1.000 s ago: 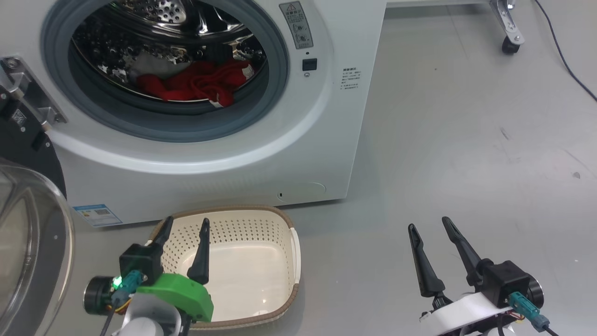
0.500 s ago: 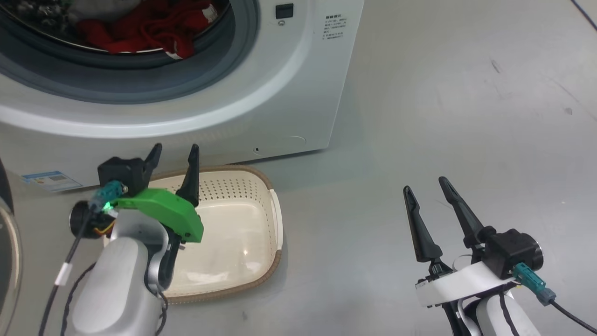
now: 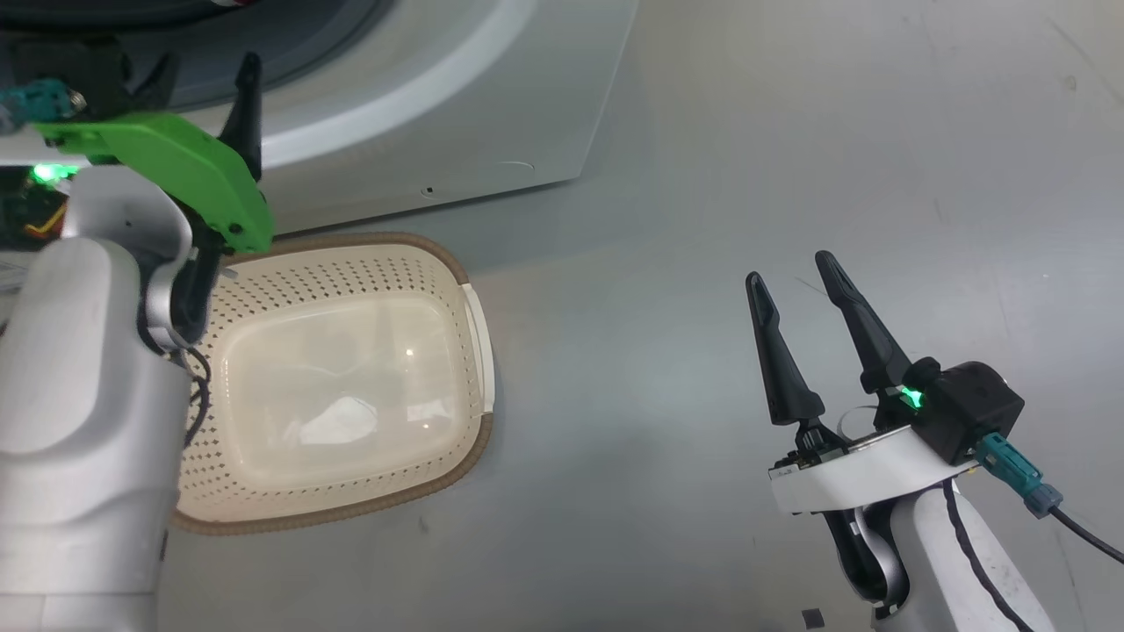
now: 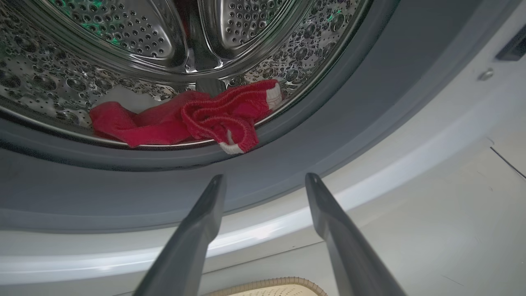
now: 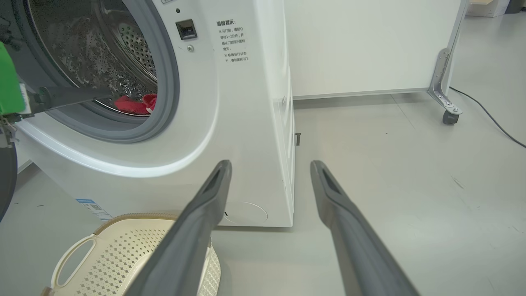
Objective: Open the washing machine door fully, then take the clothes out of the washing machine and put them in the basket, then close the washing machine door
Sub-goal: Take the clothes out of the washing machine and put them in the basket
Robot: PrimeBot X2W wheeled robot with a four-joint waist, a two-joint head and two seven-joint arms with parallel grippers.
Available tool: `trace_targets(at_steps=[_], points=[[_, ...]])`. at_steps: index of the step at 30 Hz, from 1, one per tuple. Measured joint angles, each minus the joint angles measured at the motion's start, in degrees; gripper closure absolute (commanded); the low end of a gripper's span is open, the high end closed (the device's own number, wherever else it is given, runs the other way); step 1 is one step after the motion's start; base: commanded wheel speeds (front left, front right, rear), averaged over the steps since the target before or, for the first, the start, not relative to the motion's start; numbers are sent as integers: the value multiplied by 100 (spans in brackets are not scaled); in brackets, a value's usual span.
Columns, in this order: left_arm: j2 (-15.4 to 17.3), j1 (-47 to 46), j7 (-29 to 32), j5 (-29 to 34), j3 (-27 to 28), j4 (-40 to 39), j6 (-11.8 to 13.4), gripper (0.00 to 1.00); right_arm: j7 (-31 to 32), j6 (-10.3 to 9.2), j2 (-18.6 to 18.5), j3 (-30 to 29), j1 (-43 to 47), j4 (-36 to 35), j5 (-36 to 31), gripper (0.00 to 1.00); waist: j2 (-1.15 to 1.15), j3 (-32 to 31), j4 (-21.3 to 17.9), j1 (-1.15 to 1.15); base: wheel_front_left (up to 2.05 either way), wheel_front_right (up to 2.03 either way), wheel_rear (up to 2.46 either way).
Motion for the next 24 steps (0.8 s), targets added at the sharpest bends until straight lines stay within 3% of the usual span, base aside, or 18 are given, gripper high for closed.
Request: trace_targets(at_steps=[12,24], points=[[506,-1192,869,-58,199,391,-49,0,0,21,-3,203,-380,22,225,0,0,618,-326,0,0,0,0],[892,-2214,1254,-186,657,597,-37,0,0,53,-4,487,-636,73,506,0,0,1018,-696,0,0,0,0]])
